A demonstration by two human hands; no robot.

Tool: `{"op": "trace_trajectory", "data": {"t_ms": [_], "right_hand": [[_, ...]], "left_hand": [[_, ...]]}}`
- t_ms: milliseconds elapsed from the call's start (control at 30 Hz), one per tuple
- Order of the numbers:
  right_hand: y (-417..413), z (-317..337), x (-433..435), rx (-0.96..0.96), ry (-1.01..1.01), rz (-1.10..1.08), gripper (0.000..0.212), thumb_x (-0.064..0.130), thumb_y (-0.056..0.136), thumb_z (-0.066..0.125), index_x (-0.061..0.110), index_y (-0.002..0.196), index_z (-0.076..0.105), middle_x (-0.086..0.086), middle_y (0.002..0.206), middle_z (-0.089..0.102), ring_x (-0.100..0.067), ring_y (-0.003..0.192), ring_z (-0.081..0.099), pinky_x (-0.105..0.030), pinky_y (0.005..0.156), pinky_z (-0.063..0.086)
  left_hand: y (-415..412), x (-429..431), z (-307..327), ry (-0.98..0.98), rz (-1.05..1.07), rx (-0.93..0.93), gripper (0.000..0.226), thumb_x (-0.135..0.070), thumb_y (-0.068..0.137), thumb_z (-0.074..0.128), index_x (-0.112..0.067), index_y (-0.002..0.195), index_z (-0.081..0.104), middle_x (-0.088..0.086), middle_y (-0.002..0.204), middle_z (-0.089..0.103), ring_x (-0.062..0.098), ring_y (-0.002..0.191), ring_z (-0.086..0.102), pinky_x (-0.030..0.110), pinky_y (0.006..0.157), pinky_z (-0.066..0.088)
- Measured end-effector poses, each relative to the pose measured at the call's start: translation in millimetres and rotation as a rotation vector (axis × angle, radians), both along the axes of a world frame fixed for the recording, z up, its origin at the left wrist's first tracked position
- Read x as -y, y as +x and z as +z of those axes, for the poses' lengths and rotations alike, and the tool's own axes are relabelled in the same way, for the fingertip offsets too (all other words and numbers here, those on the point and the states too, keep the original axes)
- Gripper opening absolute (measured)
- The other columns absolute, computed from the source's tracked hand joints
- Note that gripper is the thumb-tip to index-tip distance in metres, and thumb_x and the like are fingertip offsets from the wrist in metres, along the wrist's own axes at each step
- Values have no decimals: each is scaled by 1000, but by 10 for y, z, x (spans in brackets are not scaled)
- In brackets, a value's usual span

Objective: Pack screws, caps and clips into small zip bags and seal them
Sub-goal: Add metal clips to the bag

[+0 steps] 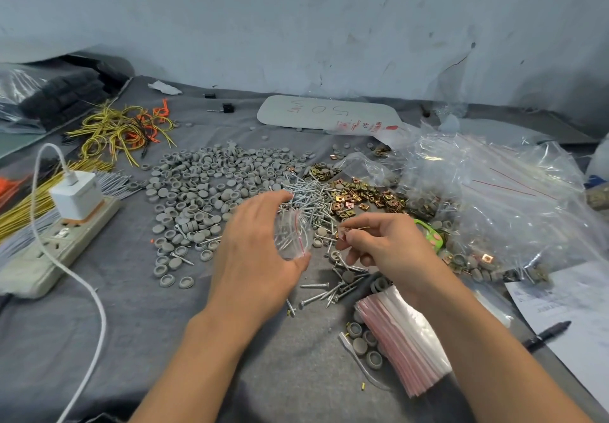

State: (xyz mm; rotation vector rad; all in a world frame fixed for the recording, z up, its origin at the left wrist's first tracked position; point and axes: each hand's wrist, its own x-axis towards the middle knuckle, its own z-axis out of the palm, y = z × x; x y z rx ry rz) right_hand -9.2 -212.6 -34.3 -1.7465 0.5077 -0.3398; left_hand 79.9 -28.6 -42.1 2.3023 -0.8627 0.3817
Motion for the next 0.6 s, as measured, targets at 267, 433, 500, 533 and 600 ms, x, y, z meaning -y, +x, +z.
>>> {"op": "trace_trajectory", "data": {"t_ms": [267, 433, 500, 533, 600], "right_hand": [[64, -58, -90, 61, 179, 71, 13, 2, 91, 73, 13, 85, 75, -15, 79, 77, -14, 55, 64, -18, 47, 44], [47, -68, -105, 94, 91, 104, 8, 14, 87, 79, 19, 80, 80, -8, 70, 75, -14, 57, 62, -20, 49, 44], [46, -63, -116, 126, 73, 108, 3, 21, 81, 79, 18, 81, 80, -9, 71, 75, -16, 58, 62, -21, 50, 45], [44, -62, -127, 145, 64, 105, 5, 22, 80, 79, 18, 81, 80, -10, 70, 74, -17, 58, 62, -22, 50, 45], [47, -58, -143, 177, 25, 97, 2, 20, 82, 79, 19, 82, 80, -11, 69, 74, -19, 58, 61, -26, 52, 45]], "left_hand": [[-116, 121, 3, -58, -203, -19, 47, -54, 76, 63, -38, 120, 68, -28, 122, 52, -13, 116, 40, 35, 118, 33], [-83, 125, 9, -176, -197, -161, 27, -37, 81, 81, -39, 108, 75, -36, 103, 64, -28, 110, 42, 43, 122, 29], [-87, 125, 21, -222, -179, -212, 24, -34, 80, 85, -38, 102, 77, -43, 100, 62, -27, 107, 45, 46, 117, 36], [-89, 130, 29, -241, -171, -236, 22, -35, 79, 85, -38, 100, 78, -45, 104, 60, -24, 107, 48, 47, 115, 38], [-82, 135, 35, -272, -162, -270, 20, -36, 79, 86, -38, 98, 79, -41, 108, 61, -16, 106, 55, 42, 111, 42]]}}
